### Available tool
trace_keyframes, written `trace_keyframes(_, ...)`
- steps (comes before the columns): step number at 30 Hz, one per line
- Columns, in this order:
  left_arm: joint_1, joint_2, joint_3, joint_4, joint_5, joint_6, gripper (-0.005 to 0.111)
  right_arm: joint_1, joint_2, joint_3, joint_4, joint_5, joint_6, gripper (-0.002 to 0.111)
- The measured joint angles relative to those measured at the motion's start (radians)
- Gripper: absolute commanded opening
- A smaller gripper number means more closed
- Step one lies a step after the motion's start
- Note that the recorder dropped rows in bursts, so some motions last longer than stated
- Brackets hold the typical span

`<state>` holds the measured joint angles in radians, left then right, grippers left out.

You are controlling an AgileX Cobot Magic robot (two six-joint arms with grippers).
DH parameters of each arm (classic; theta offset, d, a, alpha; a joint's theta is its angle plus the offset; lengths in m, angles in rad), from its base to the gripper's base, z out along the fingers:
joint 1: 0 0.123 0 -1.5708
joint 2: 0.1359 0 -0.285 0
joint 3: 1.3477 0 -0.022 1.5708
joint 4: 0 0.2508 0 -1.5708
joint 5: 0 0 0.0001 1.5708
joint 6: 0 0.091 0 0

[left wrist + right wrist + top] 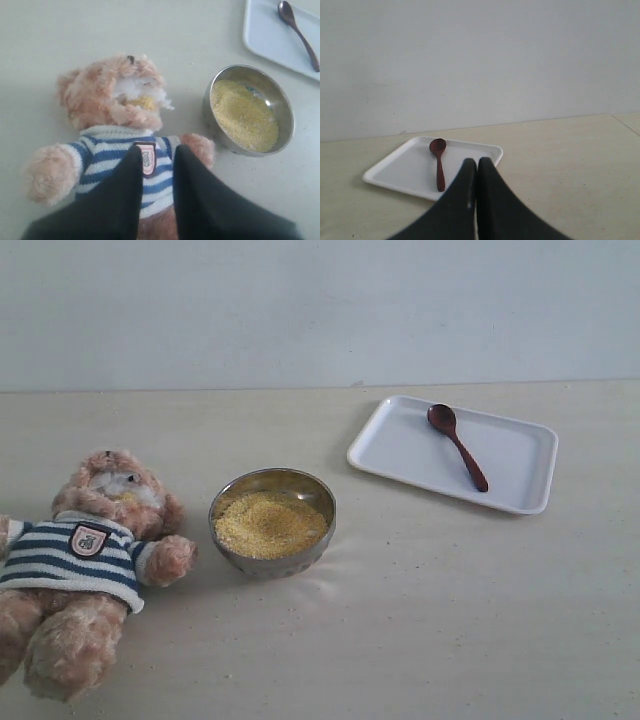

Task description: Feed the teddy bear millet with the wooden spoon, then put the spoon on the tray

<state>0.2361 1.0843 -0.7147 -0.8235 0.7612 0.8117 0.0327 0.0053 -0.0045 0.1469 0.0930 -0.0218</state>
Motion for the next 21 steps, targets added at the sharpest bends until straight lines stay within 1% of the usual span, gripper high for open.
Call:
trace_keyframes(10,0.000,-0.159,0.000,0.002,0.061,-0.036,0.005,0.000,0.000,0.000,0.000,0.000,0.000,0.000)
trace_keyframes(21,0.000,-0.185,0.000,0.004,0.066,-0.041,0.005,0.000,0.000,0.000,0.000,-0.018,0.000,0.000)
